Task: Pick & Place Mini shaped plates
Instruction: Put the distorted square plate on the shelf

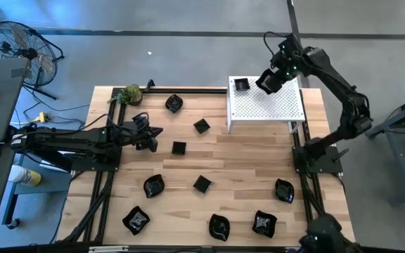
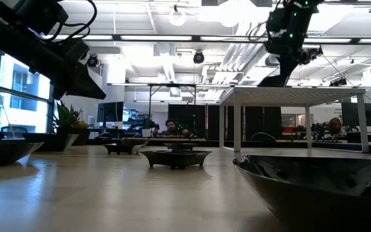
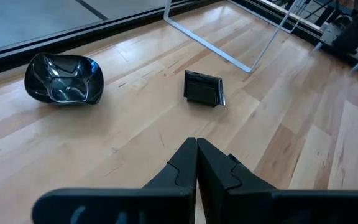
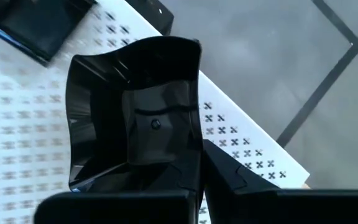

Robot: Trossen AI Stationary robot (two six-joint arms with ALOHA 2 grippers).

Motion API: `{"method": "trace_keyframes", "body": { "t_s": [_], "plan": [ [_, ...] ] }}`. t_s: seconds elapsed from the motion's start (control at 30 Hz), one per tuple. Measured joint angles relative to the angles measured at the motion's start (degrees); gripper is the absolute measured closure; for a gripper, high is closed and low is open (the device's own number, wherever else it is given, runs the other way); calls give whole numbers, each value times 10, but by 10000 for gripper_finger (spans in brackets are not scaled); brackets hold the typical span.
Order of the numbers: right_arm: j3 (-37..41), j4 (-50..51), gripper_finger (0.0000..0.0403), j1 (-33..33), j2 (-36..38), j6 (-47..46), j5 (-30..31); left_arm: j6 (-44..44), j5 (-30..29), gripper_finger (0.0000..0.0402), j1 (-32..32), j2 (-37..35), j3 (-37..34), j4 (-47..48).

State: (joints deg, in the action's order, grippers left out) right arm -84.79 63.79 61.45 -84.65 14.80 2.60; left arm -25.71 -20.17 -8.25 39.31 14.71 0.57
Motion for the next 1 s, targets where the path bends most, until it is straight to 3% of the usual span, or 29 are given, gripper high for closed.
{"method": "trace_keyframes", "body": {
  "t_s": [0.53,0.8,1.0],
  "plan": [
    [3,11,392,54,-18,54,-73,0,0,401,0,0,0,0],
    [3,22,386,54,-19,61,-65,-1,0,401,0,0,0,0],
    [3,22,361,53,-19,61,-58,-1,0,401,0,0,0,0]
  ]
}}
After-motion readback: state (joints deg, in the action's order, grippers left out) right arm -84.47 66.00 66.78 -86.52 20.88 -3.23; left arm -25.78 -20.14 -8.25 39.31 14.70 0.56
